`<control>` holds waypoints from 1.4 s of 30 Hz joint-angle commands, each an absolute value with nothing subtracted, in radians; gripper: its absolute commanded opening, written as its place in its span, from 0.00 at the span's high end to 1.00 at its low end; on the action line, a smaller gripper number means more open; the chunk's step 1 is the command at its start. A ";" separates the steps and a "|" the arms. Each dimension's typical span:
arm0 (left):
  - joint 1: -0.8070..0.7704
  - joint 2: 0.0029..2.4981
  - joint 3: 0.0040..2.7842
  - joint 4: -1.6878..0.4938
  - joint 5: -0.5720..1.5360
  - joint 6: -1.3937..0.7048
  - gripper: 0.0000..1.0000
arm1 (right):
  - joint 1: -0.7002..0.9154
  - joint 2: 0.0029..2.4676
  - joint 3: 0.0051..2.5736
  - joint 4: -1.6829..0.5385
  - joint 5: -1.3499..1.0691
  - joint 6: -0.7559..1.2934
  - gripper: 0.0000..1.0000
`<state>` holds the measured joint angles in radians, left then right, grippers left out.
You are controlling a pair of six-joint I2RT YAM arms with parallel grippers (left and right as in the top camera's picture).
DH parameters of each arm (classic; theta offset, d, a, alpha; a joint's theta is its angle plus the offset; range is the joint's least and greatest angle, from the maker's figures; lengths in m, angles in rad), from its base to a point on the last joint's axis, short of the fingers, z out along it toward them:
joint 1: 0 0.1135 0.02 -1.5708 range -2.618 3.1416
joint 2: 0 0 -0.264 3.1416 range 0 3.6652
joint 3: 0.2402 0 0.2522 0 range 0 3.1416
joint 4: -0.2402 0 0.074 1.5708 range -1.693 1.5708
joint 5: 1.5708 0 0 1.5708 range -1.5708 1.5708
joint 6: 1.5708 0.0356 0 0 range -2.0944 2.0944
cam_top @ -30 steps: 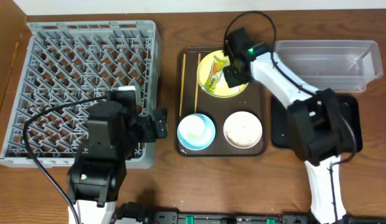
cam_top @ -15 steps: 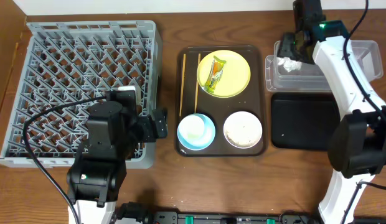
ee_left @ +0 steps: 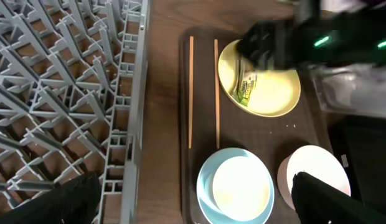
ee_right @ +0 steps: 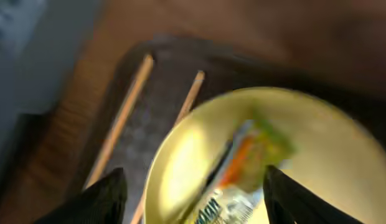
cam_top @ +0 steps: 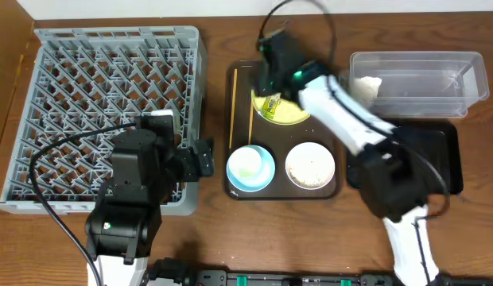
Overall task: Sort waste into correct bins and load items into the dishwasher
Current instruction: 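Grasp the green wrapper with right gripper and drop it into clear bin, then grasp the pink bowl on the tray with the right gripper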
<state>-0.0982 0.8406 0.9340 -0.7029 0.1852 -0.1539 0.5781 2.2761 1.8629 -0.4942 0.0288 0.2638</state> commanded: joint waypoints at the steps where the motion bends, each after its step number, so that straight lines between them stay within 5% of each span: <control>1: -0.095 0.837 0.955 -0.703 0.195 -0.155 0.02 | 0.593 2.324 1.856 -0.490 0.153 0.369 0.36; 10: -0.095 0.837 0.955 -0.703 0.194 -0.155 0.02 | 0.569 2.377 1.856 -0.577 0.213 0.441 0.61; 13: -0.095 0.837 0.955 -0.703 0.194 -0.155 0.02 | 0.529 2.370 1.863 -0.617 0.178 0.448 0.99; 25: -0.095 0.837 0.955 -0.704 0.194 -0.155 0.02 | 0.286 2.069 1.867 -0.775 -0.055 0.512 0.99; 30: -0.095 0.837 0.955 -0.703 0.194 -0.155 0.02 | 0.152 2.061 1.862 -0.909 0.002 0.816 0.99; 31: -0.095 0.837 0.955 -0.704 0.195 -0.155 0.02 | 0.142 2.062 1.861 -0.928 0.022 0.852 0.96; 32: -0.095 0.837 0.955 -0.704 0.195 -0.155 0.02 | 0.121 2.064 1.857 -0.957 0.057 0.918 0.65; 33: -0.095 0.837 0.955 -0.704 0.194 -0.155 0.02 | 0.105 2.064 1.855 -0.953 0.048 0.931 0.55; 37: -0.095 0.837 0.955 -0.704 0.194 -0.155 0.02 | 0.105 2.048 1.856 -0.922 -0.096 0.759 0.52; 42: -0.095 0.837 0.955 -0.704 0.195 -0.155 0.02 | 0.268 2.040 1.856 -0.970 -0.316 0.300 0.52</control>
